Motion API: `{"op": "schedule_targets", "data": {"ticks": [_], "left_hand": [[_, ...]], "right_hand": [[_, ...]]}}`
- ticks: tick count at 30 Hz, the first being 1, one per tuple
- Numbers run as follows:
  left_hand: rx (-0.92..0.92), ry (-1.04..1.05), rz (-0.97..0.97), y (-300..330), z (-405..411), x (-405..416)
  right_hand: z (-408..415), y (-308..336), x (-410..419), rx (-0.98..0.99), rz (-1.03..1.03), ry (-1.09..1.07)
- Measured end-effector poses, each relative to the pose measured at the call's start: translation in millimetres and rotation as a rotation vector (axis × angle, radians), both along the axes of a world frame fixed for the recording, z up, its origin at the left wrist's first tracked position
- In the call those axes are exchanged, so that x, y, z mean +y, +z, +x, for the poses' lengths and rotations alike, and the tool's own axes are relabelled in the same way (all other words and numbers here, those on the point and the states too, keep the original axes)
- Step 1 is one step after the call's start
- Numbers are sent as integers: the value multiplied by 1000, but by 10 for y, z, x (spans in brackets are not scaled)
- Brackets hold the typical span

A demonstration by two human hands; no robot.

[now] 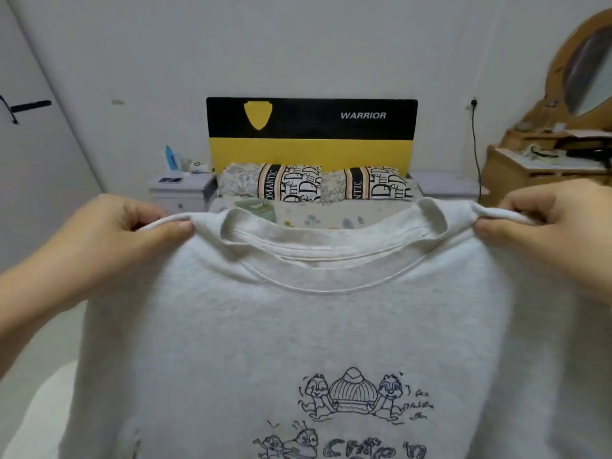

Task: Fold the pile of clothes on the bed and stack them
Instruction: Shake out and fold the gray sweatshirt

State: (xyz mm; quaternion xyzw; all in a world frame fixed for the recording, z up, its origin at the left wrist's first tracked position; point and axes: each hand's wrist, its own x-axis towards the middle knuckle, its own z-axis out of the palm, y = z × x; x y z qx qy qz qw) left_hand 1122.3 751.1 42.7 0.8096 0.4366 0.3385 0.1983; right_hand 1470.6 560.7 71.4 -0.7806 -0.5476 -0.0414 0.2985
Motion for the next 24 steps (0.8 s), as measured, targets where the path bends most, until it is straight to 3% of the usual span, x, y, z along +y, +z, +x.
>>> {"op": "schedule_targets", "data": {"ticks": [6,10,17,24], "left_hand": [[202,56,-221,-1366,465,513],[265,121,-273,-2317,665,712],[384,130,-237,-3564,898,1171],[424,141,-157,-4379,1175,1784]], "right_hand": [[215,-1449,801,200,-308,-31],[231,-2518,1090,232,-373,-132],[343,-3879,1566,205,-416,-193],[534,-4709,2177,137,-412,-186]]}}
